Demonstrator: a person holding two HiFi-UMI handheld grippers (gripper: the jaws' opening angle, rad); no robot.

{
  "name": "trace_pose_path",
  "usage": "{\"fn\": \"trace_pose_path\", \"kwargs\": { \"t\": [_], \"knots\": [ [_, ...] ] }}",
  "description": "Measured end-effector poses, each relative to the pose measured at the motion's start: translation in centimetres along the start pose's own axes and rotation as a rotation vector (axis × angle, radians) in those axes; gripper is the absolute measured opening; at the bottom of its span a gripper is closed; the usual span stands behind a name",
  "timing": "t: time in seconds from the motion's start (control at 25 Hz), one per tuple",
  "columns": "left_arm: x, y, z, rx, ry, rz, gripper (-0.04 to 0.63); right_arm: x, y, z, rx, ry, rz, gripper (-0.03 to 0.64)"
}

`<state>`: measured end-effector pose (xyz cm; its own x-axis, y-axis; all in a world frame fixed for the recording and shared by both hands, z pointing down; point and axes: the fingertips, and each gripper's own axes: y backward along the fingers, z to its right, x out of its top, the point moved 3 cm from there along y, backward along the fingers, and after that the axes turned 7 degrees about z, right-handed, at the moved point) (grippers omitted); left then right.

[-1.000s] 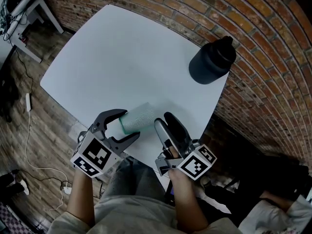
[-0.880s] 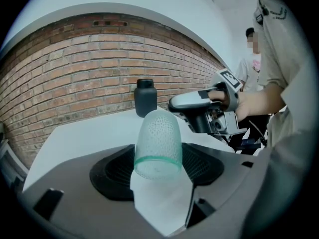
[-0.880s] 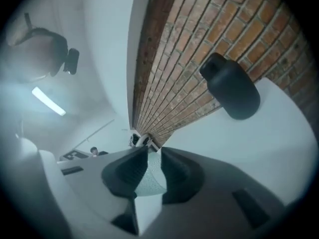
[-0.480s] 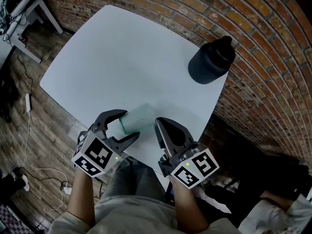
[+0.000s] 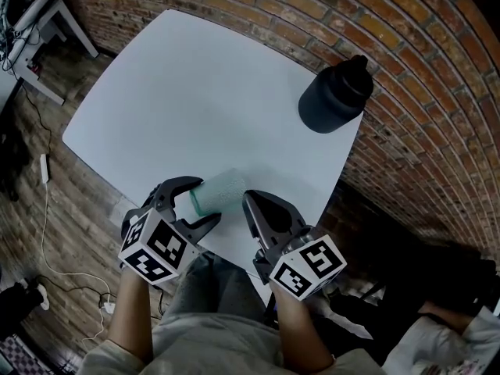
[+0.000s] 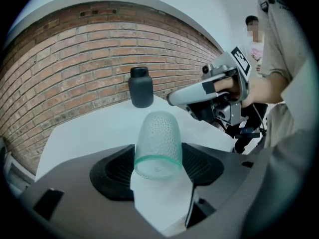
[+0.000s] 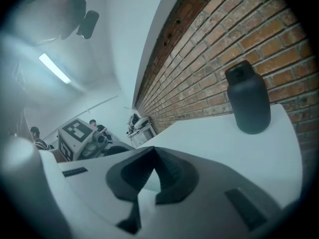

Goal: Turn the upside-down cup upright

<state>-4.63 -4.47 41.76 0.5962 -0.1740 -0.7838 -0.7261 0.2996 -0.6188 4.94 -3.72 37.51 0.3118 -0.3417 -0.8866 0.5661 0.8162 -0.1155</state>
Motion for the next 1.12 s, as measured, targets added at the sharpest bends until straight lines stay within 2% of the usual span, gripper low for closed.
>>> {"fn": "trace_pose_path", "kwargs": {
  "t": [1.12],
  "knots": [
    [0.6, -1.8, 1.4, -0.091, -0.134, -0.318, 0.296, -3.0, 0.4, 1.7, -0.047, -0.050, -0.163, 0.006]
  ]
}}
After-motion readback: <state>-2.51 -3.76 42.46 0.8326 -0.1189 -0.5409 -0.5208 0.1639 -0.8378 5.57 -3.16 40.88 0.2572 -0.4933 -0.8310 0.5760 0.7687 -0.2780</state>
